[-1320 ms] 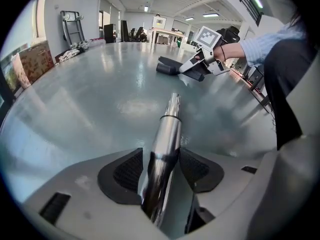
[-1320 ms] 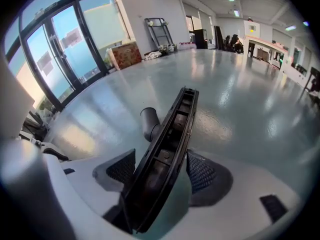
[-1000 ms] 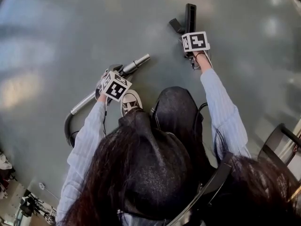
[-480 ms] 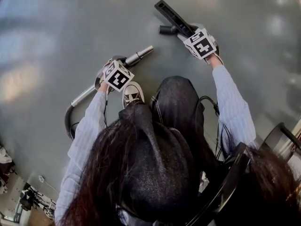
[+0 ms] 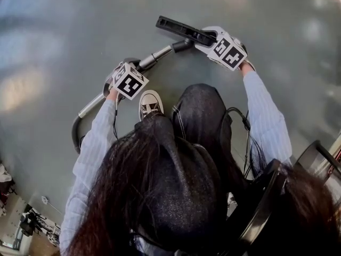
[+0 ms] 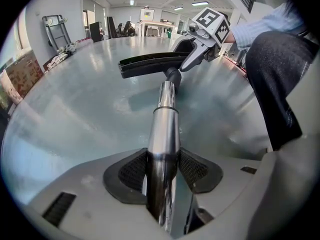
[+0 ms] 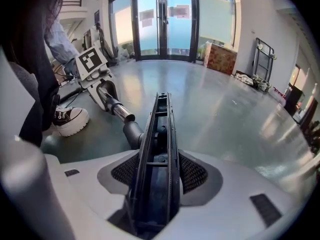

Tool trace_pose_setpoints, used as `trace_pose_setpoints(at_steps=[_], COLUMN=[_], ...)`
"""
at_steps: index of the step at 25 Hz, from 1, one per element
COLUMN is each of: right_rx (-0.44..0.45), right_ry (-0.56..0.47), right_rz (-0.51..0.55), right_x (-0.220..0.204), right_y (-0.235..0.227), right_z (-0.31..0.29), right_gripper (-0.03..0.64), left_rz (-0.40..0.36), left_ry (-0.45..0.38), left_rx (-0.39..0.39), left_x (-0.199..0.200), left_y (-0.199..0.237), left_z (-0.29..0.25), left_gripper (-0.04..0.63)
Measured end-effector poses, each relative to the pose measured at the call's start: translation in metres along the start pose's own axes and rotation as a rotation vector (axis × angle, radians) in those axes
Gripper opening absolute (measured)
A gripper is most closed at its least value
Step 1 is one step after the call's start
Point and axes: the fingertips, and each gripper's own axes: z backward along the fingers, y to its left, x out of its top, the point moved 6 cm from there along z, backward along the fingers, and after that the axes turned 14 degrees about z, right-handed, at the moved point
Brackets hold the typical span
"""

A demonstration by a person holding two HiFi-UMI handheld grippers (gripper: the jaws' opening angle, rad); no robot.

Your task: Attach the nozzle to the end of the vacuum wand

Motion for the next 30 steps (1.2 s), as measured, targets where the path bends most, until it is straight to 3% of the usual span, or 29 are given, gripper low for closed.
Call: trace_pose_setpoints(at_steps=[10, 14, 23, 30], right_rx=[0.058, 0.071, 0.223, 0.206], right_ry=[-0.050, -0.089, -0.070, -0.065], right_rz=[0.005, 0.002, 0.058, 0.062], right_x=[0.013, 0.017, 0.029, 0.029], right_y=[0.008, 0.003, 0.005, 0.005], right_z=[0.002, 0.017, 0.004, -0.011], right_gripper=[0.235, 0.235, 0.235, 0.235], left_rz=[-0.039, -0.089, -0.167, -0.133], left_ry=[-0.003, -0.036, 0.007, 0.030], left_rx=[-0.032, -0.047, -0.096, -0.076], left_x=[-0.011, -0.002, -0.008, -0.007], left_y=[-0.004, -0.016, -0.020, -0.015], left_z=[-0.004, 0.014, 0.014, 0.000], left_gripper=[0.193, 0.193, 0.192, 0.192])
